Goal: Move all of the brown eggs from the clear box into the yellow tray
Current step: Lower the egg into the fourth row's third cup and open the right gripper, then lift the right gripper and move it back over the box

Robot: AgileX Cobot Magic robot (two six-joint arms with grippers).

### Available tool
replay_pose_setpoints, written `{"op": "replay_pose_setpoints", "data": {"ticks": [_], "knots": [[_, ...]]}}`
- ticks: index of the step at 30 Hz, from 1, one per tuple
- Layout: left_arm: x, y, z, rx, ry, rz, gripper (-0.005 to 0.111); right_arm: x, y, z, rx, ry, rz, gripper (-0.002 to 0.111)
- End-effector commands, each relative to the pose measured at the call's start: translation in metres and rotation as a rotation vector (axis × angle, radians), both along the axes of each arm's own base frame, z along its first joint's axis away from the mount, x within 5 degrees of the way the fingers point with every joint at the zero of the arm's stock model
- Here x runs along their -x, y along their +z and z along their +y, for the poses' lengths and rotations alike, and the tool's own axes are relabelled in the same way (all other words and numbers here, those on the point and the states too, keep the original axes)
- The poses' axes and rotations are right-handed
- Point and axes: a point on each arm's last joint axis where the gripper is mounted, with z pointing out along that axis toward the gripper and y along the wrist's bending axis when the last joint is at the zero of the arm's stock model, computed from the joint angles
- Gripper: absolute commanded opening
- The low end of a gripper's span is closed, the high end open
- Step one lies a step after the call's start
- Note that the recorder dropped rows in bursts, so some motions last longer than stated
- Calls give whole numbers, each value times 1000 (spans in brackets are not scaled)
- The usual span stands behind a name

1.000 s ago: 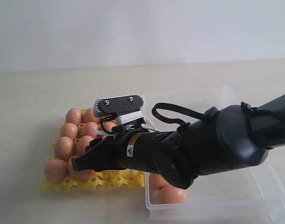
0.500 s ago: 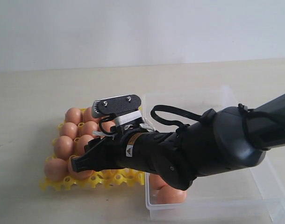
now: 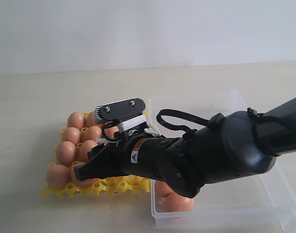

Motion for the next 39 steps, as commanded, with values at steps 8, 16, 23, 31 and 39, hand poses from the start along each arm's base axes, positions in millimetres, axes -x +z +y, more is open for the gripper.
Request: {"op": "replay_pose_setpoints", "data": {"ticks": [8,16,23,31,39], "knots": [[0,2,0,8,-3,-13,0,-2,0,1,7,16,-30,61],[0,2,0,8,-3,-13,0,-2,0,1,7,16,-30,61],[0,2,0,8,-3,-13,0,2,33,2,-62,24,-80,60],[0,2,0,8,-3,-13,0,19,79,-12,20,131,-121,1],[0,2,0,8,-3,-13,0,22,103,-48,173,133,20,0]]}}
